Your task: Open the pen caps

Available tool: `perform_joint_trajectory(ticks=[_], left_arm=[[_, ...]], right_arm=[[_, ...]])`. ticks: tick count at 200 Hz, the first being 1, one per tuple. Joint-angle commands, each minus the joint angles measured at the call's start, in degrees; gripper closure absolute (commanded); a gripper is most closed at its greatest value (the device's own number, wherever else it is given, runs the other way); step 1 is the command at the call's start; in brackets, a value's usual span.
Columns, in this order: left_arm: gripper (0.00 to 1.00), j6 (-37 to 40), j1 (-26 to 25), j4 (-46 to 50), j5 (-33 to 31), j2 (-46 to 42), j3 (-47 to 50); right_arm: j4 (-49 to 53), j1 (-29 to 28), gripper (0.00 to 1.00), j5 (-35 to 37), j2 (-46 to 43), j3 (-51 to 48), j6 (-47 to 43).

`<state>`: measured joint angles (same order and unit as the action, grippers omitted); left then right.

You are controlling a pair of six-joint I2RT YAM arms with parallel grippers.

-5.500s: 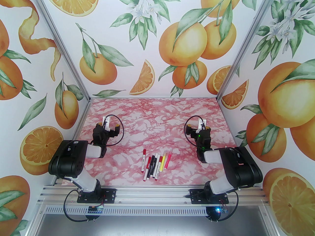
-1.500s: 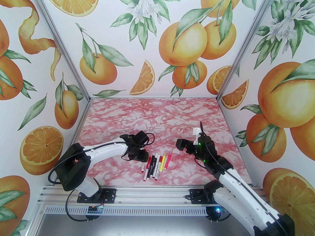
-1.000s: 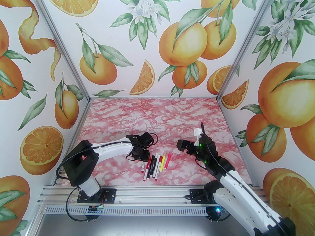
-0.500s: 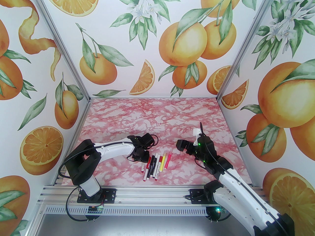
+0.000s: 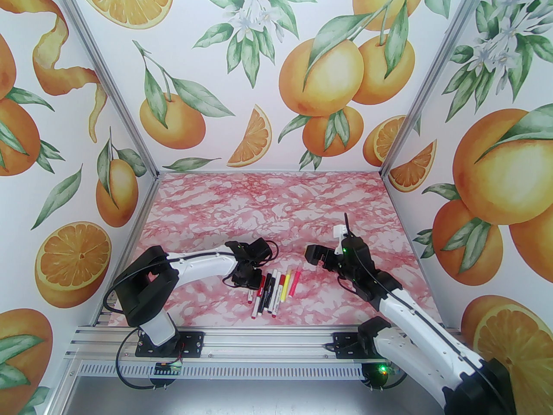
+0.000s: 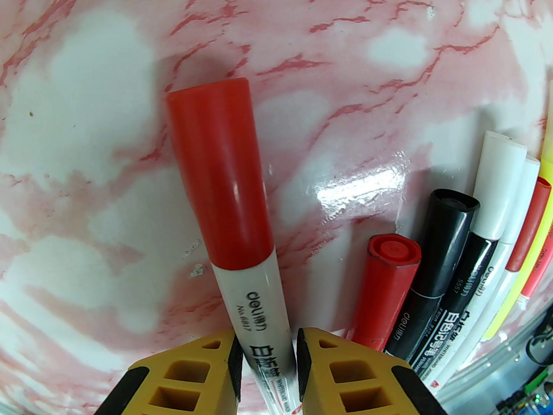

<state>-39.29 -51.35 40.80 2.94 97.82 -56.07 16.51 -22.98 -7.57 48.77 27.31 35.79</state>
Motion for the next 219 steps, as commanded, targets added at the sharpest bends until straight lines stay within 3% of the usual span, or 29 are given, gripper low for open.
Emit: perform_joint_trajectory(ticks=[1,56,96,119,156,219], left_arm=[[0.71,-0.8,-0.2,-0.4,-0.8,1.3,0.7],[0.82,0.6,-0.1,-3.7,-2.2,0.6,2.7],[0.81,6.9,1.9,-4.3,0.3,-8.6,-0.3],[0.79,11.0,4.1,-5.3,6.1,-12.9,-2.9],[0.79,13.9,8.4,-16.2,24.8,-14.9,-1.8],[0.8,12.4,8.5,-32.3,39.9,-16.1,-1.1]], right_arm=[[-1.0,-0.5,0.0,-0.7,0.1,1.3,0.6],[-1.3,-0.6,0.04,-4.9,-1.6,2.7,3.9],[-5.1,-0.6,0.24,-11.2,-2.8,4.9,10.4],[-9.6,-0.6,0.31,-13.0,-4.4,5.2,14.9],[-15.3,-1.2,0.4,-15.3,-3.0,7.3,19.3],[-13.8,-6.4,0.49,-11.6,2.6,12.2,17.3]])
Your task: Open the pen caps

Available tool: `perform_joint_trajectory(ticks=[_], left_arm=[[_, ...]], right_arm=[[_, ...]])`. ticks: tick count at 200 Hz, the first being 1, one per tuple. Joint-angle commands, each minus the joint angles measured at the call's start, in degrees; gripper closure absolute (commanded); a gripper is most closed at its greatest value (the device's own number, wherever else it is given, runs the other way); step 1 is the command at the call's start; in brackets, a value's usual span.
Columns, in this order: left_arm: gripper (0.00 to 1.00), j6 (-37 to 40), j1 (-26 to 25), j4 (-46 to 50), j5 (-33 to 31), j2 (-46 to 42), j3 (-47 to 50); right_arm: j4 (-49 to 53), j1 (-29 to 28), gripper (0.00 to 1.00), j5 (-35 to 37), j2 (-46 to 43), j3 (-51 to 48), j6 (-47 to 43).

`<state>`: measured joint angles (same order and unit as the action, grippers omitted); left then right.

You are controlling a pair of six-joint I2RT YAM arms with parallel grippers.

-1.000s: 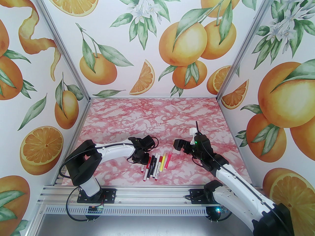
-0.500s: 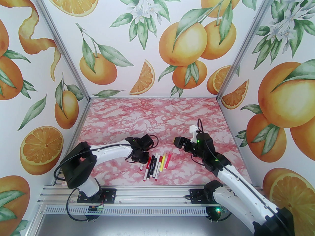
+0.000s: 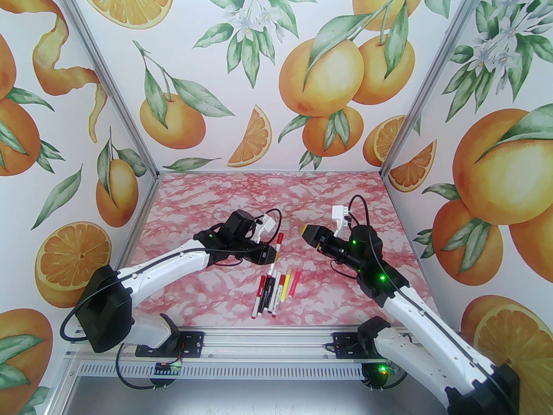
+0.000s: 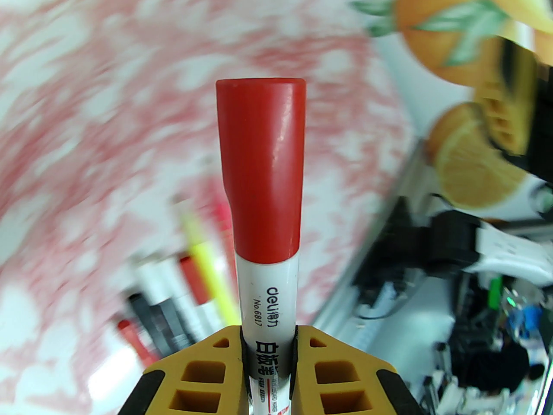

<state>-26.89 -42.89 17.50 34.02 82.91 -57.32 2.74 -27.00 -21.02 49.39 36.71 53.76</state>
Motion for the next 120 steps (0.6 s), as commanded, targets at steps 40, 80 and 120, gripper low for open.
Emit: perform_joint_trajectory(ticks=[40,80,120], left_arm=[[0.83,-1.1,0.1,-11.7,11.0,0.6,0.8],[0.83,-1.5,-0.2,-12.7,11.1,1.0,1.2],[0.83,-1.2,-0.5,-12.1,11.9,2.1,0.4]], right_arm=[[3.5,-4.9,0.51,6.9,3.6,5.5,-4.0],[3.1,-5.3,0.5,6.6,6.0,5.6,-4.5],[2.1,-5.7,0.58,6.9,7.5,5.9,-4.6]])
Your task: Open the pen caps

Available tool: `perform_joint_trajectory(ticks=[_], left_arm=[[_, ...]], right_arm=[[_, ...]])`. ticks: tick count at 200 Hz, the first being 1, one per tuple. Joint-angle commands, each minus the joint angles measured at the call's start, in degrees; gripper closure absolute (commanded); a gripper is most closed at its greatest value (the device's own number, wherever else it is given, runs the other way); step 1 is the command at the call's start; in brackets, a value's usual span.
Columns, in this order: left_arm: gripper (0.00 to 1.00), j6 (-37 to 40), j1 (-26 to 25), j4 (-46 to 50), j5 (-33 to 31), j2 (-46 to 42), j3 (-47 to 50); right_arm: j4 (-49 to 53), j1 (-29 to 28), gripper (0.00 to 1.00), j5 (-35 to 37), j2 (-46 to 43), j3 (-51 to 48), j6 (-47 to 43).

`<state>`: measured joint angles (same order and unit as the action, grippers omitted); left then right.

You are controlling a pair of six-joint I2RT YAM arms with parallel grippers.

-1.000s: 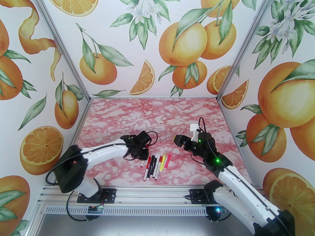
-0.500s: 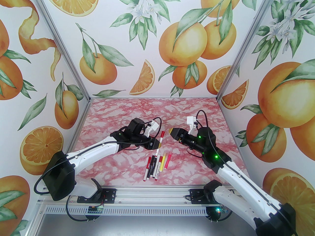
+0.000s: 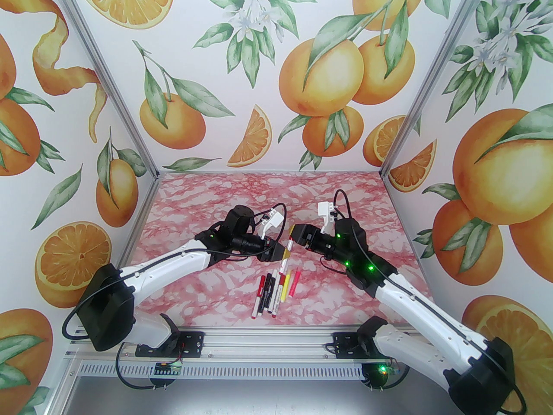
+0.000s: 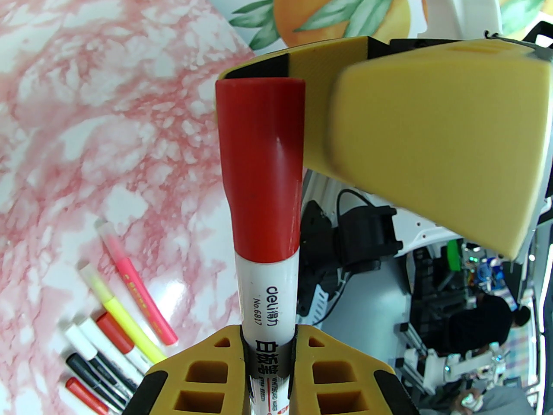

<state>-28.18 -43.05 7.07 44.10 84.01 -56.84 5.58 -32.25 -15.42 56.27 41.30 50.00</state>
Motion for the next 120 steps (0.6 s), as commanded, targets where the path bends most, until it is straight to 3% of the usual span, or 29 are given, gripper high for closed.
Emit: perform_joint_trajectory(ticks=[1,83,120], left_arm=[[0.83,0.1,-0.3,-1.6,1.9,1.0,0.0],[0.82,0.3,-0.5,-1.2,2.1,1.5,-0.4],[0.65,-1.6,-0.6,-4.1,2.1,1.8,0.3]], right_arm=[[-0.7,-0.4,0.58,1.3,0.6,1.3,-0.9],[-1.6,-0.9,0.79,1.4,1.8,1.2,-0.2],[-1.7,-0.9,0.81,2.2,1.1,1.1,0.3]])
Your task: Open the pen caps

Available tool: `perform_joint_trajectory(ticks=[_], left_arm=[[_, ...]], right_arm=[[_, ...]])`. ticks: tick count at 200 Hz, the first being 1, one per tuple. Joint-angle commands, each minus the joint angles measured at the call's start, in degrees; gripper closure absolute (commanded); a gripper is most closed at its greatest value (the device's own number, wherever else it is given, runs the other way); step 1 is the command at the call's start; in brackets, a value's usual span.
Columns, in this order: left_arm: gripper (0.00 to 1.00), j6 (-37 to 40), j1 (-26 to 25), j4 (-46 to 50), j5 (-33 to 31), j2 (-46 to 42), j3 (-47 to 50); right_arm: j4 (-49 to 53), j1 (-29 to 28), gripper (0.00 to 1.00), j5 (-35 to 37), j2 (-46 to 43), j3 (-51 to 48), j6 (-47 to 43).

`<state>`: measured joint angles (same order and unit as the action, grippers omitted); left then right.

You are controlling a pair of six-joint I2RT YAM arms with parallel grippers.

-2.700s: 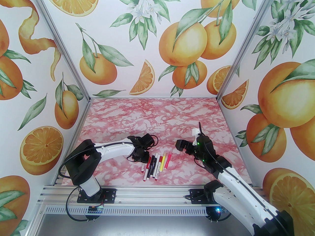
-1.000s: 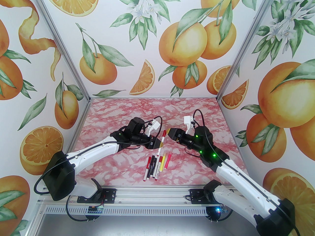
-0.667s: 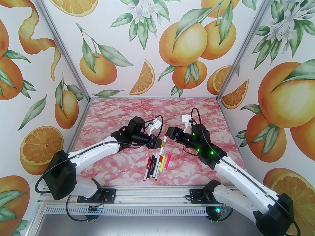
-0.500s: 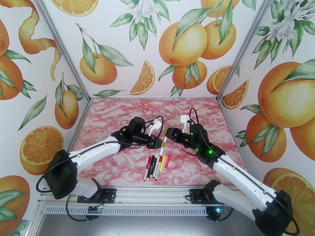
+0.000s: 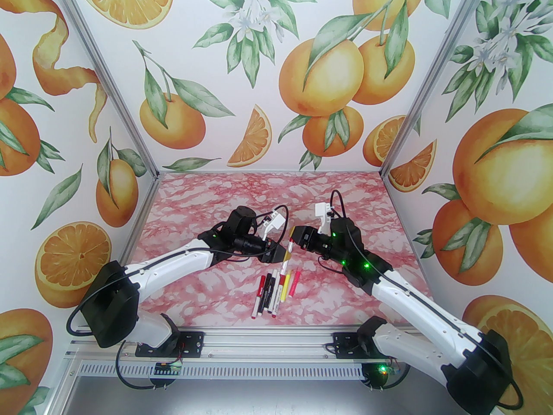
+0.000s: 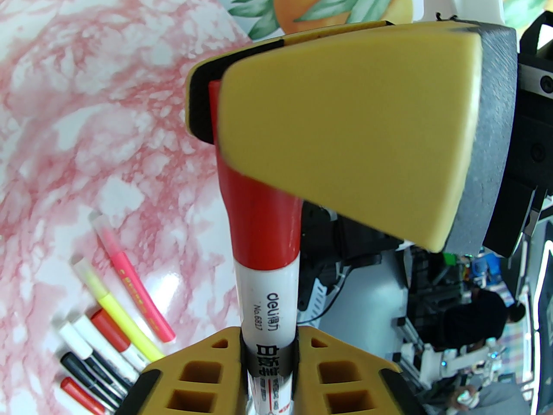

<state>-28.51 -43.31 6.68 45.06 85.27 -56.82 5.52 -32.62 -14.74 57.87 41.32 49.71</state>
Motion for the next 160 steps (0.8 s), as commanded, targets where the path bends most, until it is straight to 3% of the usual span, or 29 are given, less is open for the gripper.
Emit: perform_joint_trajectory(ticks=[1,67,86,120,160], left_arm=[[0.65,-1.3,-0.4,-3.7,1.2,0.5,0.3],[0.66,-2.4,-0.6,-5.6,2.1,1.3,0.4],[0.72,-2.4,-0.5,-5.5,2.1,1.6,0.6],[0.83,-2.5,-0.6,-5.4,1.6,1.4,0.5],[0.88,-1.9,-0.6,-5.0,1.0,0.9,0.5]], right_arm=[[-1.7,-0.6,0.81,1.5,-0.5,1.0,0.6],[-3.5,-0.5,0.81,0.5,-0.5,0.3,1.8],[-3.7,-0.5,0.81,0.6,-0.7,0.2,1.8],[-3.7,-0.6,0.73,0.3,-0.7,-0.1,1.9],[-5.0,-0.5,0.63,-1.4,0.4,-0.3,2.4]])
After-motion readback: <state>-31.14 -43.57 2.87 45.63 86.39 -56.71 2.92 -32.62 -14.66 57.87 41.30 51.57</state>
